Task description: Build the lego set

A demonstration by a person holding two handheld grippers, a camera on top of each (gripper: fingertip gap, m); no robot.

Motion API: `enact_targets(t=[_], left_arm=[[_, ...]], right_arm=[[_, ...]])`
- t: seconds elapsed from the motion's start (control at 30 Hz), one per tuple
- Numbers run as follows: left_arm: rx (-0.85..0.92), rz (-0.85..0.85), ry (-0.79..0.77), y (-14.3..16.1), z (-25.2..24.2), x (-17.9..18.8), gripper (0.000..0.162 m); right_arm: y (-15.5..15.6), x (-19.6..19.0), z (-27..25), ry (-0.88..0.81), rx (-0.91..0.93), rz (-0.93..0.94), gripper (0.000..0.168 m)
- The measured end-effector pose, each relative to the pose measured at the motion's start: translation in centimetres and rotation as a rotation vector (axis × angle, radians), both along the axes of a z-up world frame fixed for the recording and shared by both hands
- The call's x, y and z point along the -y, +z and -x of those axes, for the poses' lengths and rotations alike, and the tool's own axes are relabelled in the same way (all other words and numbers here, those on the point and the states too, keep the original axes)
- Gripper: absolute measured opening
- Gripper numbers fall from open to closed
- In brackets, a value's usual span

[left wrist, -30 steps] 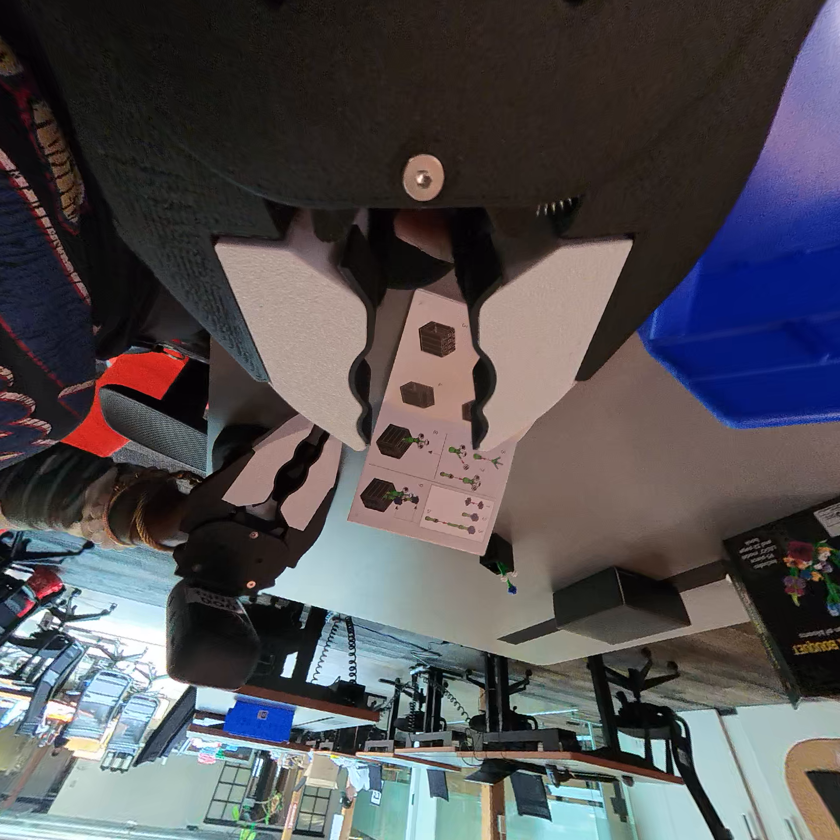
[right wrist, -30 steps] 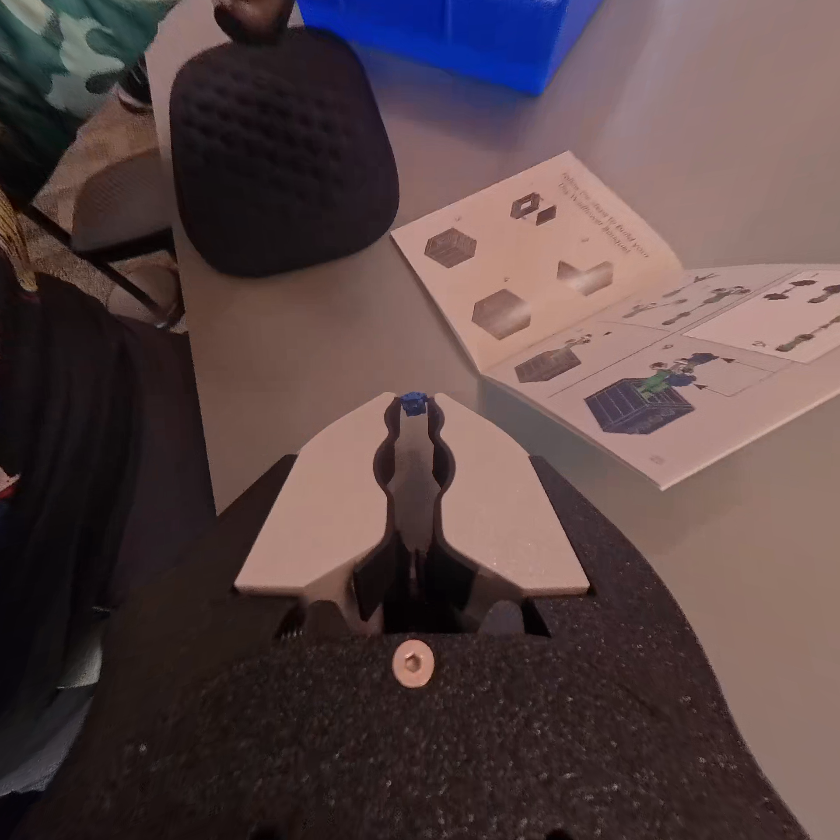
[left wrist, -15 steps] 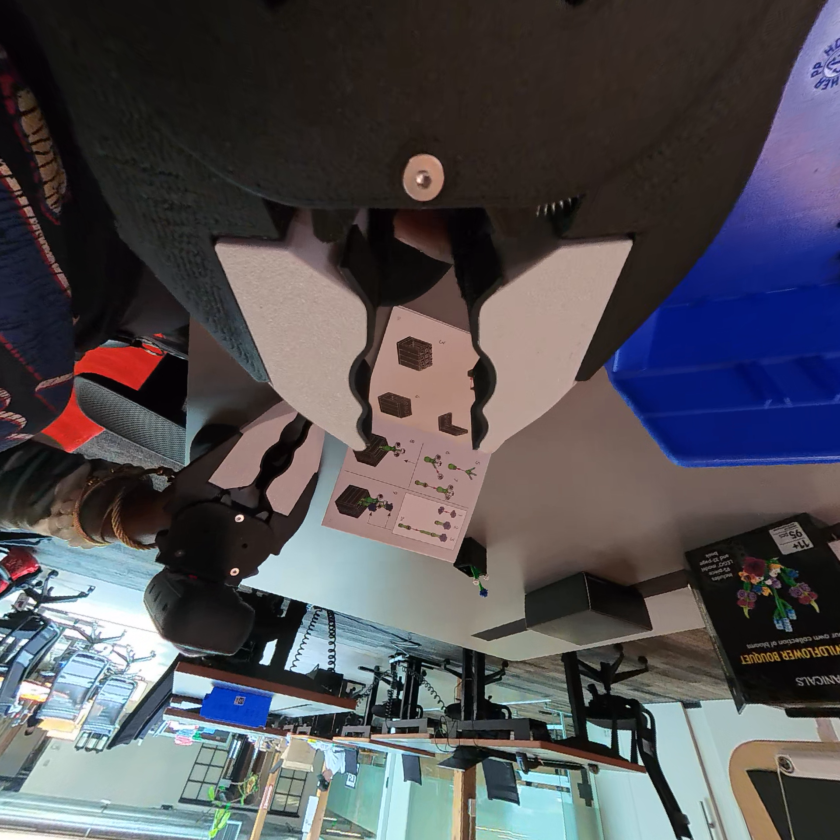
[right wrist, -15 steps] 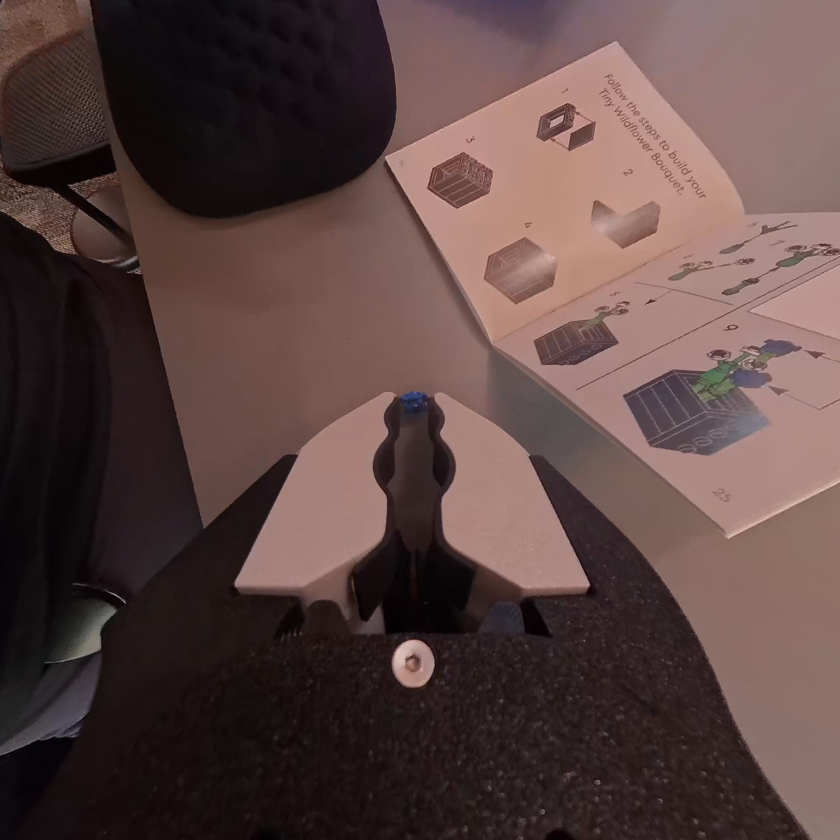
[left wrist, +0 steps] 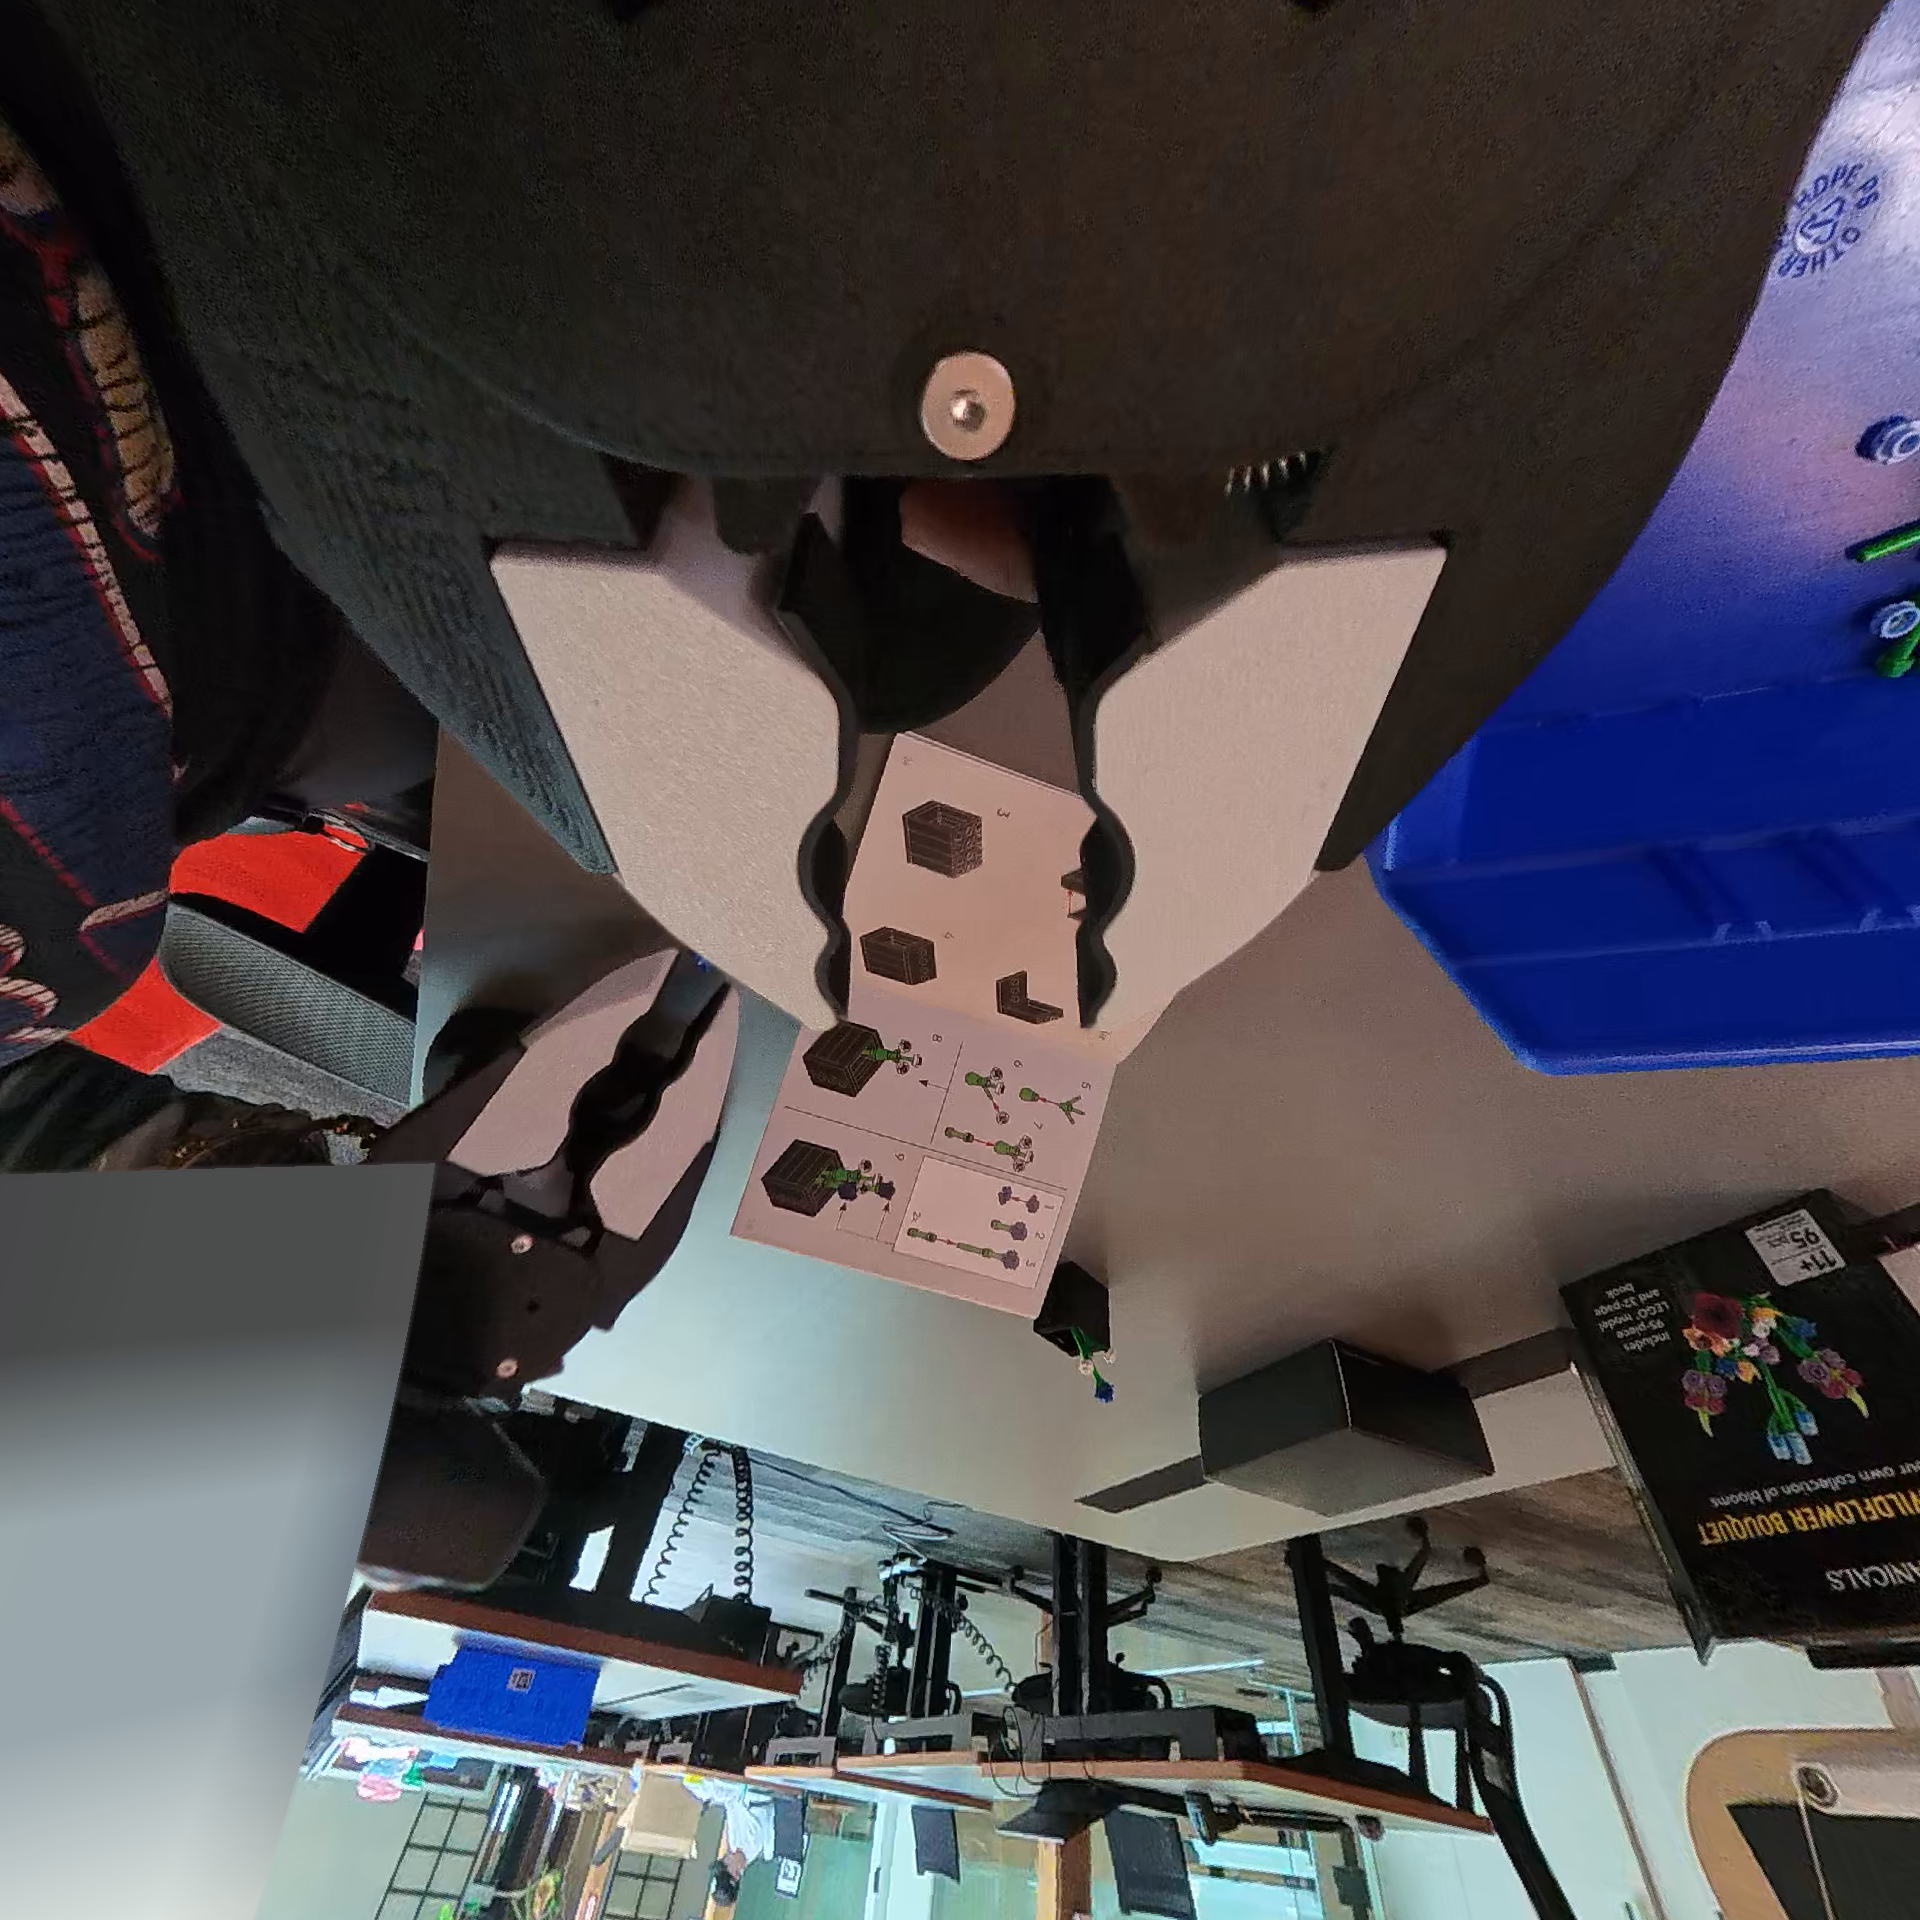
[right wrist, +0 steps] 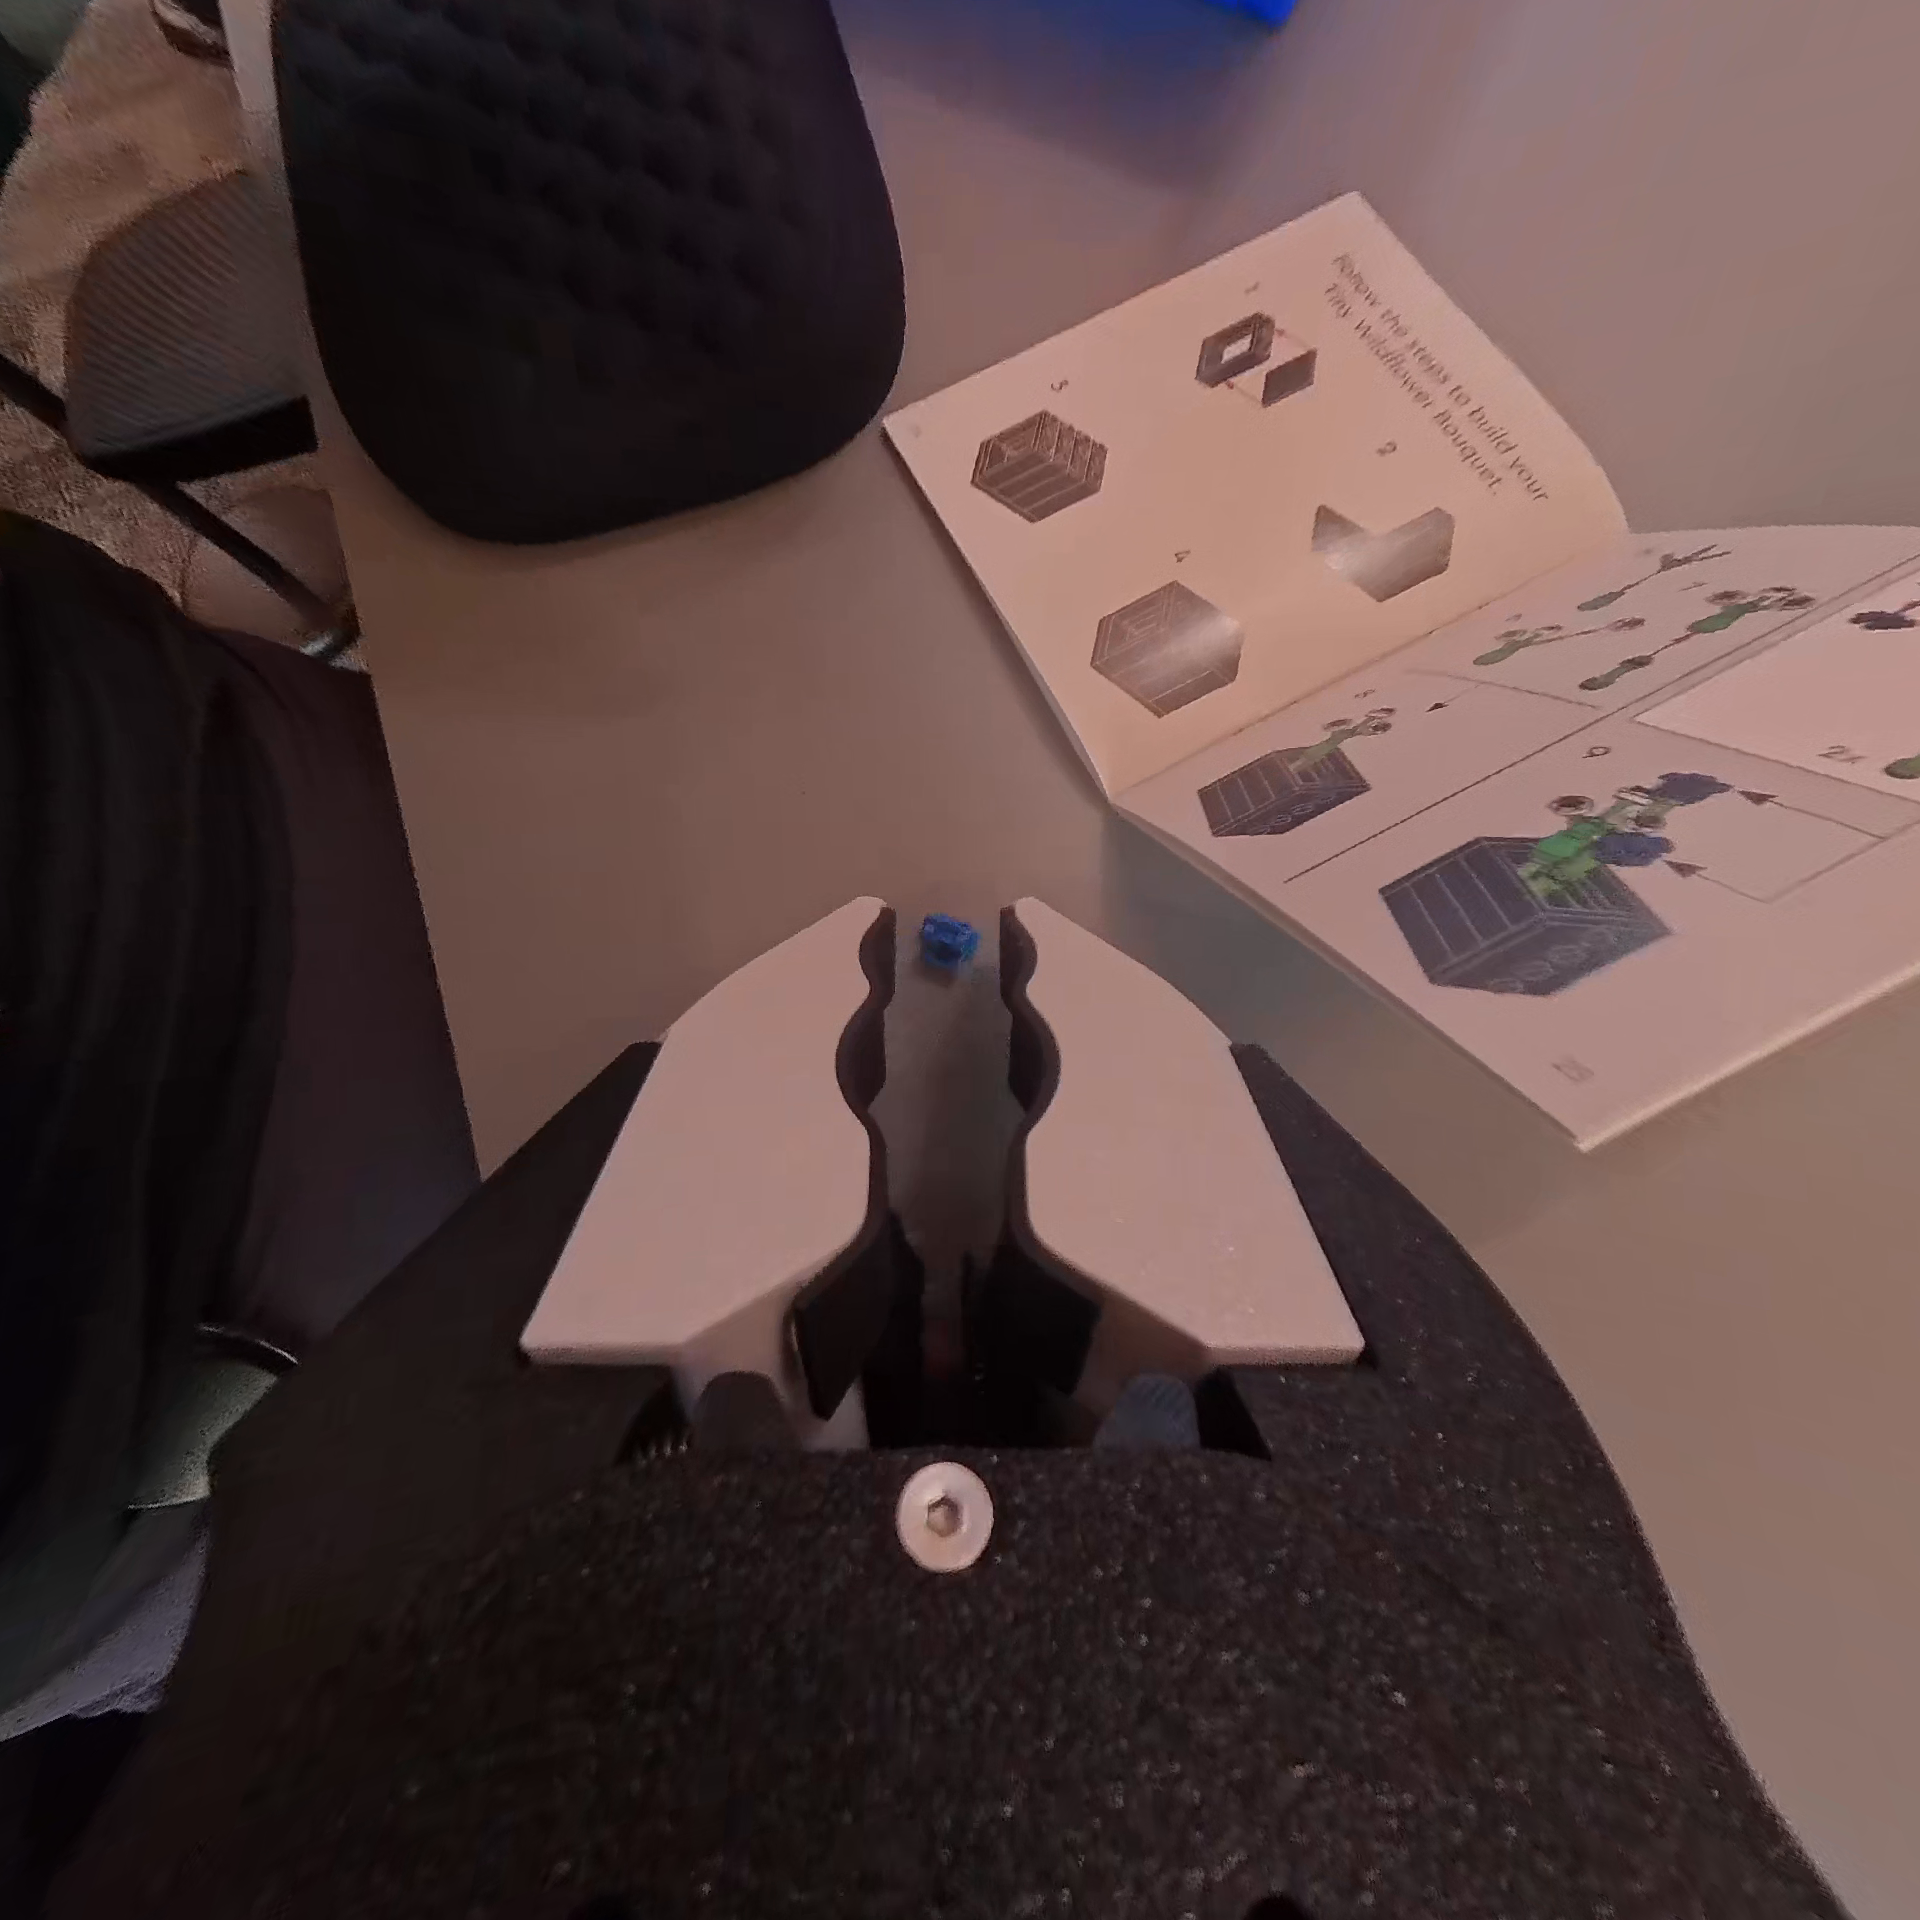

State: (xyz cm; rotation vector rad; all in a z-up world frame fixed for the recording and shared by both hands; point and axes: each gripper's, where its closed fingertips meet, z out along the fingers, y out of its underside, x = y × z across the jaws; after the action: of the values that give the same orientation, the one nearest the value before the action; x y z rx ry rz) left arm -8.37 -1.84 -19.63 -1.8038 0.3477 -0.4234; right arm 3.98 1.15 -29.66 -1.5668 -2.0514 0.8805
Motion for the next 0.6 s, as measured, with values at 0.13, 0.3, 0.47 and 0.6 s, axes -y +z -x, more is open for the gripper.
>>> enact_targets(t=[0.13, 0.3, 0.47, 0.6], left_arm=[[-0.045, 0.056, 0.002, -0.7, 0.3, 0.7, 0.042], [-0.120, 0.115, 0.131, -0.2, 3.8, 2.4, 0.042], [-0.351, 0.250, 0.150, 0.7, 9.1, 4.2, 0.041], [-0.562, 0.421, 0.014, -0.8, 13.6, 4.1, 0.037]], right_arm=[[1.8, -0.2, -0.6, 0.009, -0.130, 0.037, 0.028], [4.5, -2.6, -2.2, -0.052, -0.358, -0.018, 0.032], [5.7, -3.5, -3.0, -0.047, -0.451, 0.042, 0.030], [5.7, -3.4, -3.1, -0.039, -0.459, 0.075, 0.029]])
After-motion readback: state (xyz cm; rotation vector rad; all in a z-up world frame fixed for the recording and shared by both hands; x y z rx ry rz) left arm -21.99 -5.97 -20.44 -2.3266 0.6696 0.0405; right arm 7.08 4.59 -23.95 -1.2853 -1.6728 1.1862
